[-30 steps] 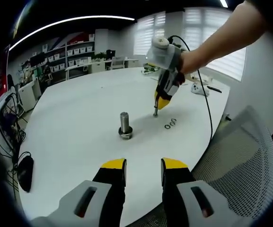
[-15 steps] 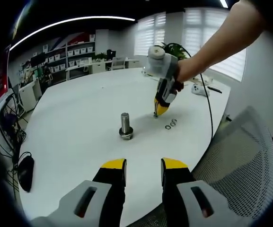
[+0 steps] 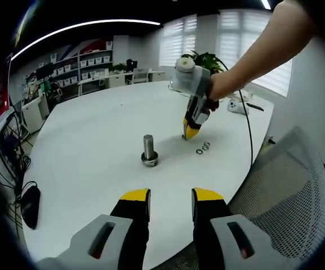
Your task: Place the washer onto the threaded stud by aligning its center hole with the stud, sliding it down to the base, and recovering from edge contact or off-axis alignment until the washer reaches the visible bottom stop.
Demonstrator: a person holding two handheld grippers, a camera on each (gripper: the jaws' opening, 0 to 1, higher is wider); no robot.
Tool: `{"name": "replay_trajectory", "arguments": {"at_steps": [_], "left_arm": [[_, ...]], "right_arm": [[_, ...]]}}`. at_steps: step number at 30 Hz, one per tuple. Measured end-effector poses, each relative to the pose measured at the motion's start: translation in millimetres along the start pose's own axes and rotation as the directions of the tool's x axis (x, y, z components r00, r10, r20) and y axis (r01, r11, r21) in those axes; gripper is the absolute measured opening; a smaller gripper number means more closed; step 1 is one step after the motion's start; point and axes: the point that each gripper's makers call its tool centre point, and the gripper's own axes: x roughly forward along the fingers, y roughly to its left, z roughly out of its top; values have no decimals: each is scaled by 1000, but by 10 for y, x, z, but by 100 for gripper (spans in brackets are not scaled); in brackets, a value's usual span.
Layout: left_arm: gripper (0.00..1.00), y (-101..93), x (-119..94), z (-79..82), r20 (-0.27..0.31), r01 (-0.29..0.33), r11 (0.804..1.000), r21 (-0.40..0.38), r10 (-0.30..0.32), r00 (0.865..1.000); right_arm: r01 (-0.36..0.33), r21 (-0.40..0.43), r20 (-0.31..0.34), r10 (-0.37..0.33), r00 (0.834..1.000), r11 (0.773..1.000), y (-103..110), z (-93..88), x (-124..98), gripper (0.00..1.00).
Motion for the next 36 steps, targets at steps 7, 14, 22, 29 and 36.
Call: {"name": "replay_trajectory", "arguments": {"at_steps": [7,14,22,29,36], "left_arm": [[27,11,3,-5,-1,-4,1000,1,4,1000],[27,13,6,-6,-2,-6,1000,5,6,1000],[27,23,1,-7,-5,-11,1000,5,11,1000],[27,17,13,-29,-16,-5,1000,-1,5,1000],[27,12,25,-51,-26,-1,1000,-4,1,1000]], "right_arm": [[8,19,10,-8,1000,1000,-36,-50,-4,20],[23,25,18,-23,1000,999,-33,-138,-51,21],[31,40,24,-32,999,999,-5,-260,-121,22],[34,115,47,-39,998,993,25,-395,-238,24],[28,136,46,-35,998,990,78,-578,-209,25]]}}
